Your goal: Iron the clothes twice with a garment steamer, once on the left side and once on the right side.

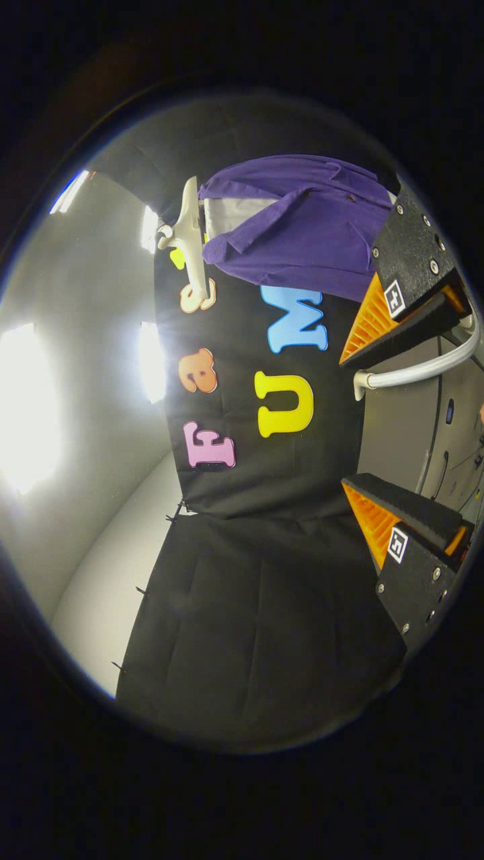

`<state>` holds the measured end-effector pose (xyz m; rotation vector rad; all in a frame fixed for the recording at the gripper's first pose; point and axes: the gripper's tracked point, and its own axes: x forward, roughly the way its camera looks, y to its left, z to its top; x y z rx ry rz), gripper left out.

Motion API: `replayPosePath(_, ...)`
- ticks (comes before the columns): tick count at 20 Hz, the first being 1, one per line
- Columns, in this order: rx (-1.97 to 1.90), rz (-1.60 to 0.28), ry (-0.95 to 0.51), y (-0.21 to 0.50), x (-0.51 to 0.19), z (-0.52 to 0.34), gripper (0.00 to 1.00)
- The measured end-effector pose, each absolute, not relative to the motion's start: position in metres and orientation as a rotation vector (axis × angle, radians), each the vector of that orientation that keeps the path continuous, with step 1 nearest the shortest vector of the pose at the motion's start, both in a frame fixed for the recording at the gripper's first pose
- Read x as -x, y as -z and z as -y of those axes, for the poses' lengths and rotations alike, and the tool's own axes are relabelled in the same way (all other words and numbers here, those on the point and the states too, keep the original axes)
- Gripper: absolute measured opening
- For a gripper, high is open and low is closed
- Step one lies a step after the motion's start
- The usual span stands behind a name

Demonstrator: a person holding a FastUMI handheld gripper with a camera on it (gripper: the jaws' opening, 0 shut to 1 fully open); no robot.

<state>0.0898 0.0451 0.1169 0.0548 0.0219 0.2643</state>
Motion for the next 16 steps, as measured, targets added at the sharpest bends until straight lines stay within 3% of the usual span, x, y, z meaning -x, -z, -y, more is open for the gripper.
replayPosePath(7,-0.112,-0.103,-0.324,-0.132,-0.162,-0.049,0.96)
replayPosePath(16,-0.097,-0.284,-0.370,-0.102,-0.247,-0.058,0.95)
